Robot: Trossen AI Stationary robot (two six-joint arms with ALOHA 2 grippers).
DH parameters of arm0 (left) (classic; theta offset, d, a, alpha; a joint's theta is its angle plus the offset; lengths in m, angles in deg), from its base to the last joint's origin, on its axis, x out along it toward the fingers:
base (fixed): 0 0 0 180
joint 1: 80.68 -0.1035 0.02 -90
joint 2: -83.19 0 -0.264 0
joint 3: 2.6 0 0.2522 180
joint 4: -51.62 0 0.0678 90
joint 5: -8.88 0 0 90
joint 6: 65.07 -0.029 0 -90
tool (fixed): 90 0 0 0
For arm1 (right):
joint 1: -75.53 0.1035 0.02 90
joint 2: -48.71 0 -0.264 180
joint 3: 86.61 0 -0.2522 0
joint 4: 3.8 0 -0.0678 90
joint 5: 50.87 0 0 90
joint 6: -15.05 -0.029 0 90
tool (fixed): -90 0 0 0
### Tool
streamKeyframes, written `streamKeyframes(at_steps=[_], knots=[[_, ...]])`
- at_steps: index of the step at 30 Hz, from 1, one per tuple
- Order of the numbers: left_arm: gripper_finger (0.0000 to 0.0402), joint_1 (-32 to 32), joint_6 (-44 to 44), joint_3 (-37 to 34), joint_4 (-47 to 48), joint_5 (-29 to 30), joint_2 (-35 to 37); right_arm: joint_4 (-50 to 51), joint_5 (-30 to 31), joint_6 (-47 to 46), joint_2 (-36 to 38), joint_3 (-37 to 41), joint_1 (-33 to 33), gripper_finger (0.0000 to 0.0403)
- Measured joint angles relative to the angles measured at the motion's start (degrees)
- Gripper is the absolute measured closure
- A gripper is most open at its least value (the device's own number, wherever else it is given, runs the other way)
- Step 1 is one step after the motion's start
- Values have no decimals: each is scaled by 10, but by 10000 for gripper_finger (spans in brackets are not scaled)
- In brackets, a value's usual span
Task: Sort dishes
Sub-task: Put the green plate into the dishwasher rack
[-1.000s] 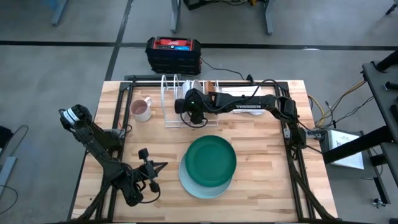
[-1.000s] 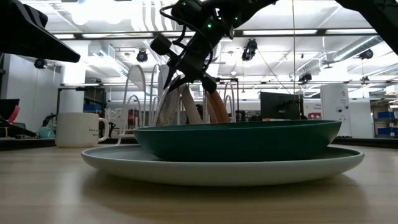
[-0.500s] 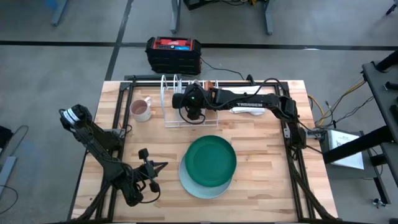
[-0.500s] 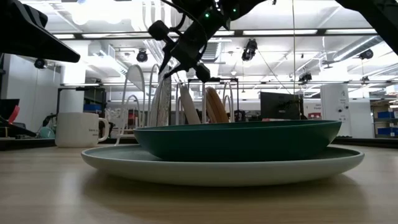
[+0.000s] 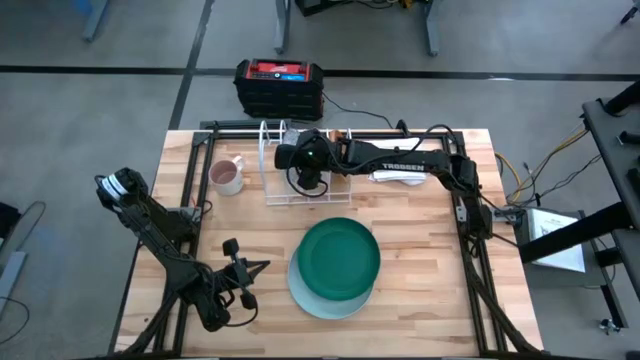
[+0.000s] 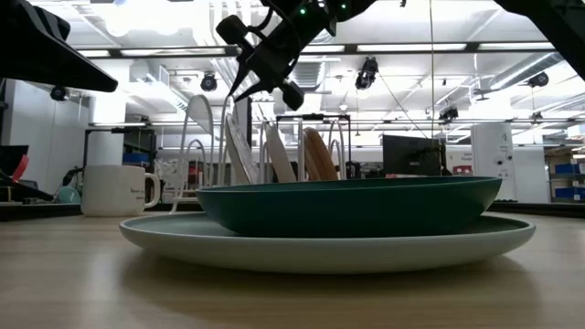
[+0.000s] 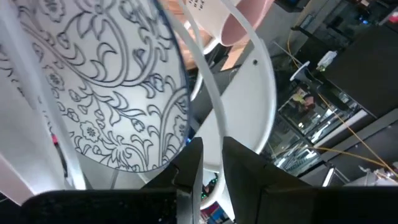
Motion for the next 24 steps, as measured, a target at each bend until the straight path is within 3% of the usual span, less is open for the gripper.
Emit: streamKeyframes(at_steps=[11,16,19,24], knots=[[401,0,0,0,2,0,0,-1,6,-28,0,-1,0,351],[401,0,0,0,2,0,0,-23,127,-40,9,-1,4,363],[401,0,0,0,2,0,0,-22,192,-122,26,-1,4,369],[401,-2,0,0,0,4,0,-13,261,-347,68,0,3,382]])
